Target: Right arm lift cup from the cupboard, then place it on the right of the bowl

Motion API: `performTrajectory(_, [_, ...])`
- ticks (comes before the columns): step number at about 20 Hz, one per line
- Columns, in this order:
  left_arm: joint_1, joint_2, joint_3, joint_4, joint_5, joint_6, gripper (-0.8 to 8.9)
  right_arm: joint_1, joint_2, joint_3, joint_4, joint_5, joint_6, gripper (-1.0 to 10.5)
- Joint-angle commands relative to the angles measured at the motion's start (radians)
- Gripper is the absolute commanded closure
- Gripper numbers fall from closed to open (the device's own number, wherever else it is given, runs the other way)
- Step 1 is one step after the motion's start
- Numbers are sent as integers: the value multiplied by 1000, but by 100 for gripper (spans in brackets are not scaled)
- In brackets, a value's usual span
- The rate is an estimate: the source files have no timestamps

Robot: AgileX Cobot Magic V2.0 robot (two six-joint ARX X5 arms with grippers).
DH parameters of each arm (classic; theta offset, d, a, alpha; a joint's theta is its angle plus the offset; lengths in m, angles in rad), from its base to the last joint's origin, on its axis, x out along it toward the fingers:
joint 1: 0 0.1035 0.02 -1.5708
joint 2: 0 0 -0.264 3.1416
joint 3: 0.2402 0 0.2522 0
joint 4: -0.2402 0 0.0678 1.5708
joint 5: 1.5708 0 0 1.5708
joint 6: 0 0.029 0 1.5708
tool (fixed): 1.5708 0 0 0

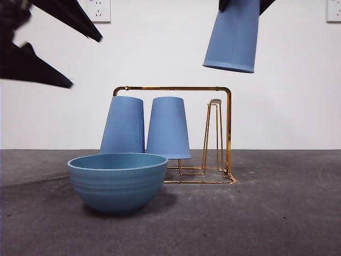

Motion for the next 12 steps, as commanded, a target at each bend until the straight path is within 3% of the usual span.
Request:
performTrajectory(1, [-4,66,20,86,77,-66,346,4,-100,-134,103,-17,8,674])
performTrajectory(5, [-4,181,21,232,208,-187,346,4,-331,-475,356,-115,19,674])
performTrajectory(12, [-4,407,21,567,464,-515,347,5,-610,-1059,920,-324,246,674])
